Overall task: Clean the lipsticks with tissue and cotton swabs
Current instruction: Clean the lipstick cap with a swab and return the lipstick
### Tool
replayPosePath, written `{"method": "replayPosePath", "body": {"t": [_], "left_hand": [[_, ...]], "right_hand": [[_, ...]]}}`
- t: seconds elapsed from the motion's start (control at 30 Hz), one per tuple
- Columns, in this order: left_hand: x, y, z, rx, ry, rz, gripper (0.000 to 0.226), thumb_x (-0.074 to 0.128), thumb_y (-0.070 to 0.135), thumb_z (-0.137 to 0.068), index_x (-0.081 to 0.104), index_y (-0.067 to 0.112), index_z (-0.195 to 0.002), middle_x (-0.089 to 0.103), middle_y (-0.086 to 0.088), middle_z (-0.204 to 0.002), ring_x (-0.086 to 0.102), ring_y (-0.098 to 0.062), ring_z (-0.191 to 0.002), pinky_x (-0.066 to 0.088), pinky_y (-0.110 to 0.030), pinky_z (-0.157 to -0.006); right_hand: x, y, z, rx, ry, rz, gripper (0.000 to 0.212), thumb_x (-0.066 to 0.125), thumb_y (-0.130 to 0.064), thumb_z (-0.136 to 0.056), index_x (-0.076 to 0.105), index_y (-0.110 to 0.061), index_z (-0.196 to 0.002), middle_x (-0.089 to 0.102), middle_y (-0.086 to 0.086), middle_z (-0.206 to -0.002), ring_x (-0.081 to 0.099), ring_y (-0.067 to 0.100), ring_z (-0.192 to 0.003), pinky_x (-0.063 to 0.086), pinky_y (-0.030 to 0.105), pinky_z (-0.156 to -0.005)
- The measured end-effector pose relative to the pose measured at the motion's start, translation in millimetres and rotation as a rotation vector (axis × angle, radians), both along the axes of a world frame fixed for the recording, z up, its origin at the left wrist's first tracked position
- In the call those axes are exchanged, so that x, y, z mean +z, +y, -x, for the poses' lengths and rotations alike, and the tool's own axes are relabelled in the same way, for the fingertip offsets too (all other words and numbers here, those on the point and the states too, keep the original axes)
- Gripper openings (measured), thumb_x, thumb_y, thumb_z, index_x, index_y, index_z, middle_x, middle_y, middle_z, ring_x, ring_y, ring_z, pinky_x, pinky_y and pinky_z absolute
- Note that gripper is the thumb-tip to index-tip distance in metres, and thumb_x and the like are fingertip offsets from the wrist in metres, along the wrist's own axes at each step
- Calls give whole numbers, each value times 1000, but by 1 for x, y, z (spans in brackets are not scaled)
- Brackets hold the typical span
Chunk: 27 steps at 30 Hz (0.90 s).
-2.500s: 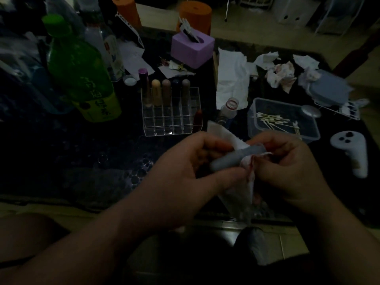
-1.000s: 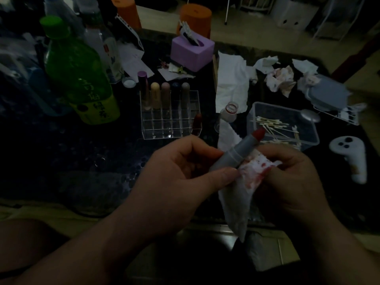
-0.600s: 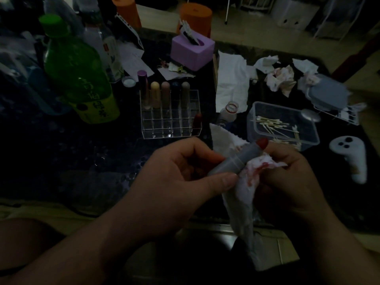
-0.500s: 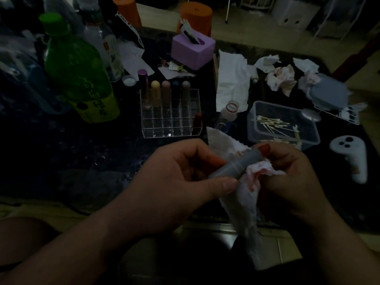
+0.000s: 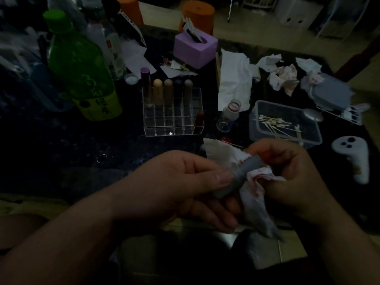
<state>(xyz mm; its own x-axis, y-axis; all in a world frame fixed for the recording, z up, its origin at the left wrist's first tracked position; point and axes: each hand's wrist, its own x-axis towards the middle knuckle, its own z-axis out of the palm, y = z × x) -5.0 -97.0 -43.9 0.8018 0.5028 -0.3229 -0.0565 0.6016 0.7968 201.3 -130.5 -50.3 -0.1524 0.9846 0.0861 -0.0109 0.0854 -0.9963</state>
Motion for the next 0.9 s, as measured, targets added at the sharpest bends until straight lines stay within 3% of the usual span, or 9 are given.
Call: {"method": "replayPosePath", "body": {"t": [0.13, 0.23, 0.4, 0.47, 0.53, 0.63, 0.67, 0.8, 0.9], "left_hand": [[1, -8, -8, 260, 276, -463, 21, 80, 26, -65, 78, 20, -85, 78, 1, -82, 74, -13, -75, 57, -25, -68], [-4, -18, -13, 436, 425, -842, 24, 86, 32, -62, 72, 26, -81, 75, 12, -85, 72, -4, -78, 56, -18, -68], [0, -2, -5, 137, 113, -258, 19, 70, 27, -87, 76, 11, -94, 76, -11, -87, 72, -23, -75, 58, -30, -68], [-4, -3, -5, 196, 154, -374, 14, 74, 23, -84, 77, 14, -93, 77, -8, -84, 74, -20, -75, 58, -28, -69], [-8, -8, -8, 356, 271, -671, 18, 84, 23, -71, 76, 22, -86, 75, 4, -84, 73, -13, -78, 57, -26, -70], [-15, -15, -12, 457, 368, -1020, 31, 90, 30, -66, 61, 28, -77, 66, 7, -84, 67, -18, -79, 56, -33, -66], [-15, -15, -12, 450, 350, -987, 33, 90, 30, -65, 59, 28, -77, 65, 5, -84, 67, -21, -80, 57, -37, -66], [-5, -6, -8, 294, 121, -431, 30, 86, 24, -69, 69, 23, -94, 73, -4, -89, 71, -20, -80, 59, -31, -72], [-3, -1, -6, 213, 108, -397, 15, 73, 22, -84, 75, 11, -94, 76, -8, -83, 71, -17, -70, 58, -27, -68]], "right_hand": [[0, -2, -2, -49, -49, -5, 16, 71, -19, -61, 62, -11, -71, 70, -4, -66, 65, 7, -56, 52, 19, -49], [2, -2, 0, -42, -18, -20, 13, 70, -17, -62, 68, -17, -74, 71, -5, -65, 67, 8, -54, 53, 19, -48], [4, -1, 0, -26, -44, -46, 18, 67, -15, -63, 70, -19, -80, 71, -11, -68, 66, 4, -57, 52, 16, -50], [3, -1, -1, -49, -49, -38, 20, 67, -17, -60, 71, -25, -77, 70, -9, -68, 66, 5, -56, 51, 16, -49], [4, -2, 0, -66, -60, -35, 20, 67, -19, -58, 71, -28, -75, 70, -8, -67, 67, 6, -56, 51, 16, -48], [6, -2, 0, -73, -65, -47, 20, 69, -20, -57, 71, -30, -75, 70, -9, -68, 67, 6, -57, 51, 16, -50], [6, -1, 0, -70, -71, -54, 20, 69, -20, -59, 71, -29, -76, 70, -9, -68, 67, 5, -58, 51, 16, -51], [9, -2, 2, -23, -77, -67, 20, 68, -16, -63, 71, -21, -82, 70, -10, -66, 66, 4, -54, 52, 14, -50], [8, -2, 0, -41, -82, -61, 21, 67, -19, -60, 72, -29, -78, 70, -10, -66, 67, 6, -54, 52, 15, -49]]}}
